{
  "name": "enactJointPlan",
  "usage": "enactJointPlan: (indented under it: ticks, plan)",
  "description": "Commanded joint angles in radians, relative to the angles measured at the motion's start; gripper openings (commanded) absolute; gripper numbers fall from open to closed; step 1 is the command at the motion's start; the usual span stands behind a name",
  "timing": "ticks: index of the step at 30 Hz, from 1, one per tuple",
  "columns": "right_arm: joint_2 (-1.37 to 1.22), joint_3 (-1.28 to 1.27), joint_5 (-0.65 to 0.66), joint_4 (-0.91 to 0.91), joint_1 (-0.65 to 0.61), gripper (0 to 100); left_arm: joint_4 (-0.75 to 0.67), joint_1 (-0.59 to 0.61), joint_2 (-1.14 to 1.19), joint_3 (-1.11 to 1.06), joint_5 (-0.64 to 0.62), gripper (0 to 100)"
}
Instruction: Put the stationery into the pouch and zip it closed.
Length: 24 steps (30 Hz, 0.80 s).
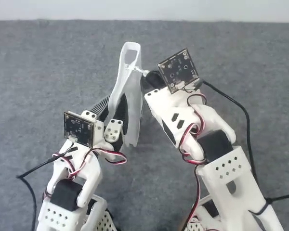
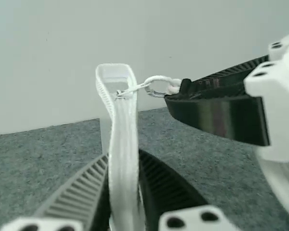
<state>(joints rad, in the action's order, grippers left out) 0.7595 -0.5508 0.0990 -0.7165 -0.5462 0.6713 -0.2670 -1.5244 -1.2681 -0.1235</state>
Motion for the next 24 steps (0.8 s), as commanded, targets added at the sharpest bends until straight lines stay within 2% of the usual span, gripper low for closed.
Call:
enactJointPlan:
  ticks: [1,7,10,17,24]
  plan:
    - [0.035,0.005,0.006,0.081,0.064,0.6,-0.002,0.075,-0.017,0.005,0.014,1]
    - [0.035,0.008,-0.083,0.171,0.127,0.6,0.071,0.112,-0.017,0.035,0.025,1]
    - [0.035,0.009,-0.086,0.197,0.131,0.6,0.08,0.112,-0.017,0.039,0.078,1]
    - [0.024,0.011,-0.086,0.243,0.168,0.6,0.084,0.11,-0.017,0.035,0.109,1]
    - [-0.124,0.115,-0.086,0.249,0.196,0.6,0.115,0.11,-0.017,0.039,0.123,1]
